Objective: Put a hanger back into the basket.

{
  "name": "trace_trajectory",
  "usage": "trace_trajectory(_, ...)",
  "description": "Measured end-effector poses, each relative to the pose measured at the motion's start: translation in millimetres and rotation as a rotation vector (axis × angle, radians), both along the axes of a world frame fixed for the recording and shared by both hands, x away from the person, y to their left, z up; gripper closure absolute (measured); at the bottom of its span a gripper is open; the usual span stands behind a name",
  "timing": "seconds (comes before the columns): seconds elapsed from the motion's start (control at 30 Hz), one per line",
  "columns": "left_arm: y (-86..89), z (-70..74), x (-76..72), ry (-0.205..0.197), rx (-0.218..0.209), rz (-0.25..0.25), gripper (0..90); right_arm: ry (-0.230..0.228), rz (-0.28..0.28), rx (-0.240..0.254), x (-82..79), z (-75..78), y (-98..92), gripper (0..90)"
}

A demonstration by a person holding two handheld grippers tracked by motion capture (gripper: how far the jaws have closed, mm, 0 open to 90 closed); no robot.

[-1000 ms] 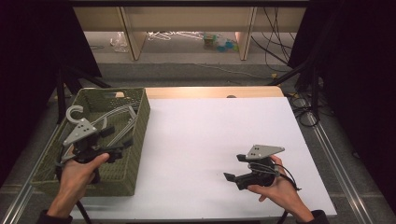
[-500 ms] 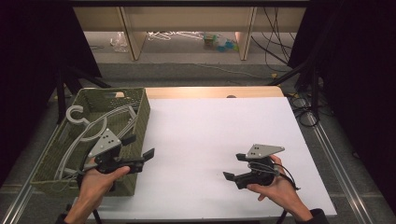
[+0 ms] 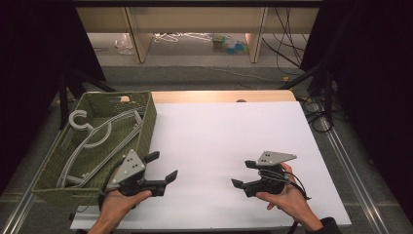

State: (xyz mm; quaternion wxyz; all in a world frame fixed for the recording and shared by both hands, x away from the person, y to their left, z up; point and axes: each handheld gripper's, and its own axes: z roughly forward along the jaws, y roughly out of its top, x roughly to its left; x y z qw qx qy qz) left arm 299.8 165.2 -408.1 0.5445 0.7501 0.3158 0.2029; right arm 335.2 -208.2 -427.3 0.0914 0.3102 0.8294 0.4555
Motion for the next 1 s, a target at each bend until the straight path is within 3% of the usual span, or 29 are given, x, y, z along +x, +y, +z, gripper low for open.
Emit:
trace_trajectory(0.2,-1.1,-14.7,-2.3,0.025,0.006,0.002,16.1,-0.017,-0.007,0.014,-2.4,-0.1,-0.4,18.6)
trace_trajectory(0.3,1.0,-18.5,-2.6,0.011,0.032,-0.005,16.1,-0.024,-0.011,0.022,-5.0,-0.7,-0.8,18.6)
trace_trajectory(0.37,0.4,-22.4,-3.8,0.026,-0.005,0.011,16.1,-0.014,-0.003,0.038,-7.1,-2.5,-1.3,18.6)
trace_trajectory(0.53,-0.6,-32.1,-7.6,0.037,0.032,-0.003,16.1,0.004,-0.004,0.049,-15.8,-9.8,-2.8,18.2)
trace_trajectory(1.0,1.4,-32.3,-16.9,0.030,0.025,-0.006,16.1,-0.027,0.002,0.043,-35.7,-17.4,-3.8,17.3)
